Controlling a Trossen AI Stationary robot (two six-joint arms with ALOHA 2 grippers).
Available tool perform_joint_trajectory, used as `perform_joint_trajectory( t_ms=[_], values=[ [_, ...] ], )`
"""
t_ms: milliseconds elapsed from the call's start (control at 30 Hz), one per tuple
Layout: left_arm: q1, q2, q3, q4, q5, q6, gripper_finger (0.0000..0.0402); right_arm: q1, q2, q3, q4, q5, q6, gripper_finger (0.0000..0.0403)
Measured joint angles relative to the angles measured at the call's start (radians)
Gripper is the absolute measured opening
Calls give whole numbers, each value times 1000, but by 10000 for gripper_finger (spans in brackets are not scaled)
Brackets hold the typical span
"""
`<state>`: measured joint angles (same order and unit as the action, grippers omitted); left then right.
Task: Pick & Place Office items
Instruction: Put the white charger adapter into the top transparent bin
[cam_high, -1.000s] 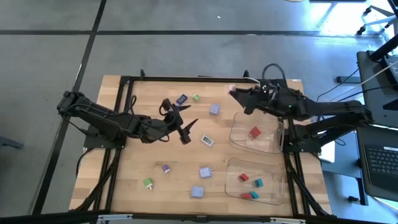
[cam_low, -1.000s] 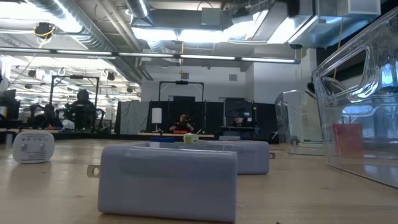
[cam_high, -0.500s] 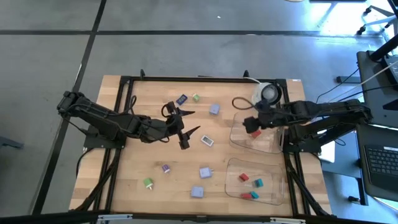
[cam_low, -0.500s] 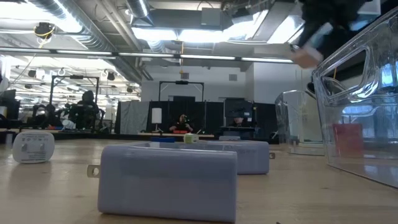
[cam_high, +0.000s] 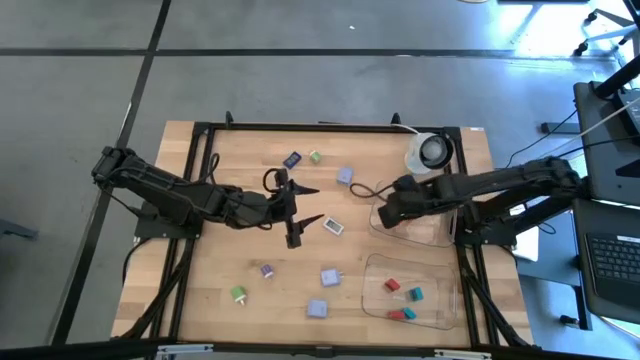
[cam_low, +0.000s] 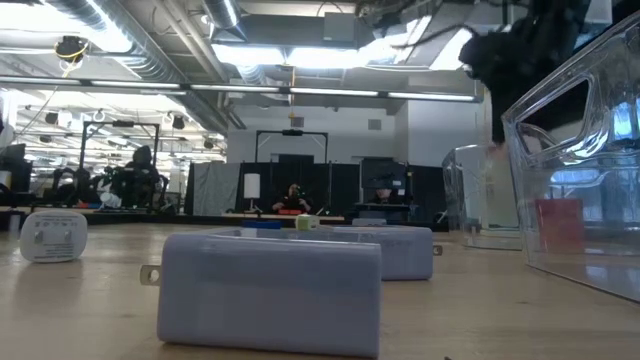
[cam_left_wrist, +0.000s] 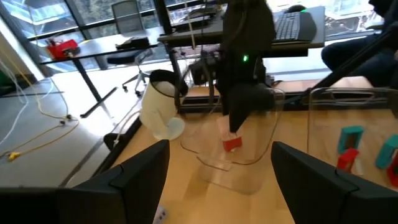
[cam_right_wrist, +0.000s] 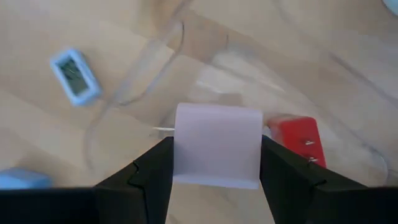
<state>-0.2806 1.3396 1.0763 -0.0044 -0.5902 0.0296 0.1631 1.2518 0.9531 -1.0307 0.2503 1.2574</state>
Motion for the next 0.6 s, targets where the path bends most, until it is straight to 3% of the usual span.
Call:
perform_joint_trajectory(
  t_ms=[600],
  values=[
    [0, 0, 0, 0, 13, 0, 276, 3, 300, 0, 26, -44, -50, 201]
  ],
)
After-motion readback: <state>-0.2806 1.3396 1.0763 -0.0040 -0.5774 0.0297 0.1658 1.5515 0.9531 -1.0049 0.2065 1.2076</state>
